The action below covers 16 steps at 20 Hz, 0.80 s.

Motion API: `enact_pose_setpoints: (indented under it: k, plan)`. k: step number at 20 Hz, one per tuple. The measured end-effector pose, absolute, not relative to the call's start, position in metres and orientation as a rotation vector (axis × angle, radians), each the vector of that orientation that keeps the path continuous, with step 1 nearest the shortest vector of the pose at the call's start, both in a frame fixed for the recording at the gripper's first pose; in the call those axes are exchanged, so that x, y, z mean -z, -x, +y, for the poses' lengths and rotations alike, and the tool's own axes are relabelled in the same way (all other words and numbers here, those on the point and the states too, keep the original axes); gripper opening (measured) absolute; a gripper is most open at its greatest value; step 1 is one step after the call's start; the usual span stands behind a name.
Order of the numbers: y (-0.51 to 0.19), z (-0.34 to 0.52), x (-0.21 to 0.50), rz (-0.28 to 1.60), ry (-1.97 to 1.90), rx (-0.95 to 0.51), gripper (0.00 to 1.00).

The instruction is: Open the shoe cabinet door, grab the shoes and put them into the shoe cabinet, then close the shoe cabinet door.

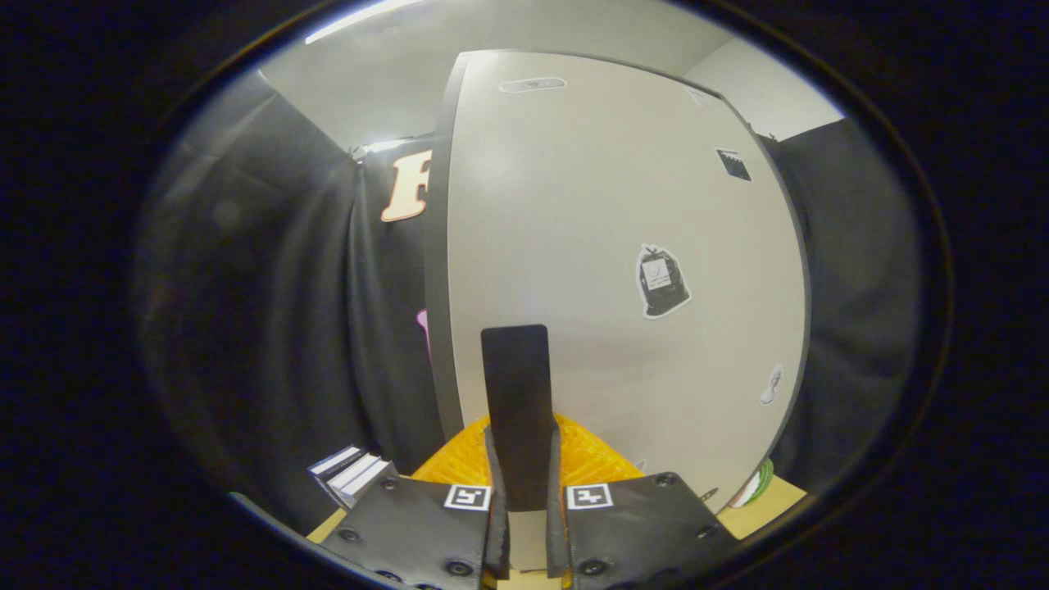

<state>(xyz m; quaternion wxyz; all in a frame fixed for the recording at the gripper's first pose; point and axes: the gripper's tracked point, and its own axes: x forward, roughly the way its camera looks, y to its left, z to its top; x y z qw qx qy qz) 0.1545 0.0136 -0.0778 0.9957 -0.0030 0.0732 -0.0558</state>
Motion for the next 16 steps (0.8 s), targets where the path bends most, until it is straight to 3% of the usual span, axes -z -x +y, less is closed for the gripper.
enact_pose_setpoints:
  k: [16]
  plan:
    - [-0.084,-0.008,0.062,0.135,-0.015,0.132,0.19]
